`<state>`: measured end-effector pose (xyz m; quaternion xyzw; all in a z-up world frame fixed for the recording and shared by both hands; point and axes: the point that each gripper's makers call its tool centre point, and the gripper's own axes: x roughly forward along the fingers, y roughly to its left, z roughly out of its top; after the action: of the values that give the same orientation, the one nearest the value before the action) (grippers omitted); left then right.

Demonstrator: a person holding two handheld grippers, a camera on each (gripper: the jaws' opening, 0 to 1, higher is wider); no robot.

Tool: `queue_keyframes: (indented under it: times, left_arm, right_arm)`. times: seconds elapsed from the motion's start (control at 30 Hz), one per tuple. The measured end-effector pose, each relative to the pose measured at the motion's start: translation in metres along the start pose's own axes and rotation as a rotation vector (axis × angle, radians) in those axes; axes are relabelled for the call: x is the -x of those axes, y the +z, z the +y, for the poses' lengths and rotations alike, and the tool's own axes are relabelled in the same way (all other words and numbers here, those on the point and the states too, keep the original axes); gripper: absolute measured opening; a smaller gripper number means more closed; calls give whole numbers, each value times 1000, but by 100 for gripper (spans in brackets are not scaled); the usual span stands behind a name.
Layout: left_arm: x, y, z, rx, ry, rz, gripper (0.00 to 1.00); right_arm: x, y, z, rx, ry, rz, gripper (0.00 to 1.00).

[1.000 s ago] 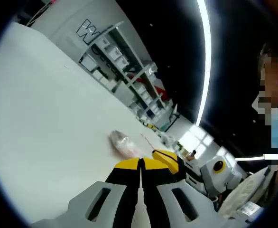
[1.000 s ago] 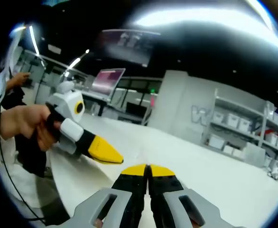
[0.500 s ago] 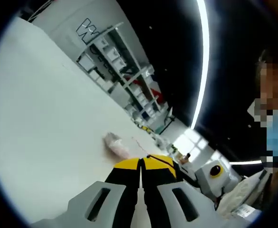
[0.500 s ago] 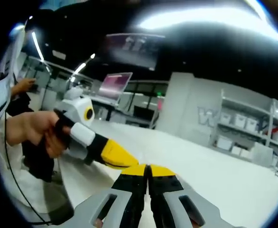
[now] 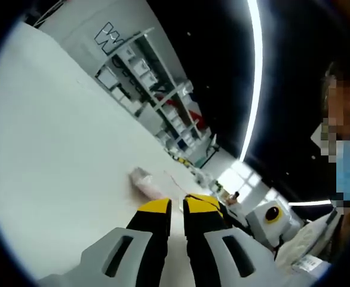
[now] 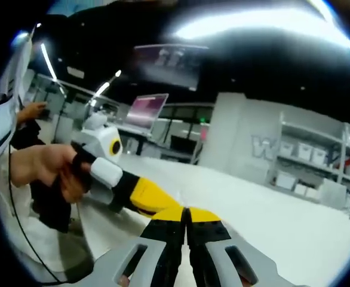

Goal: Open the resealable bag by pulling the two sides of the seal apart until the entire bag opening is separated and visibly accessible.

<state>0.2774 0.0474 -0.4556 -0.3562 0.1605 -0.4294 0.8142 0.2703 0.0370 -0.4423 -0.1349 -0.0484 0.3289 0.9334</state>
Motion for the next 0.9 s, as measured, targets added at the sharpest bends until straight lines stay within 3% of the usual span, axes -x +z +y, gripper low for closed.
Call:
queue_keyframes:
  times: [0.47, 0.53, 0.9]
  left_arm:
    - [2, -1, 5, 5, 27, 4, 8]
    - [3, 1, 7, 10, 32, -2, 2]
    - [4, 0, 8, 5, 32, 2, 1]
  right_arm:
    - [1, 0, 7, -5, 24, -10, 0]
    - [2, 0, 9, -6, 28, -9, 0]
    - [5, -1, 3, 1, 3, -3, 0]
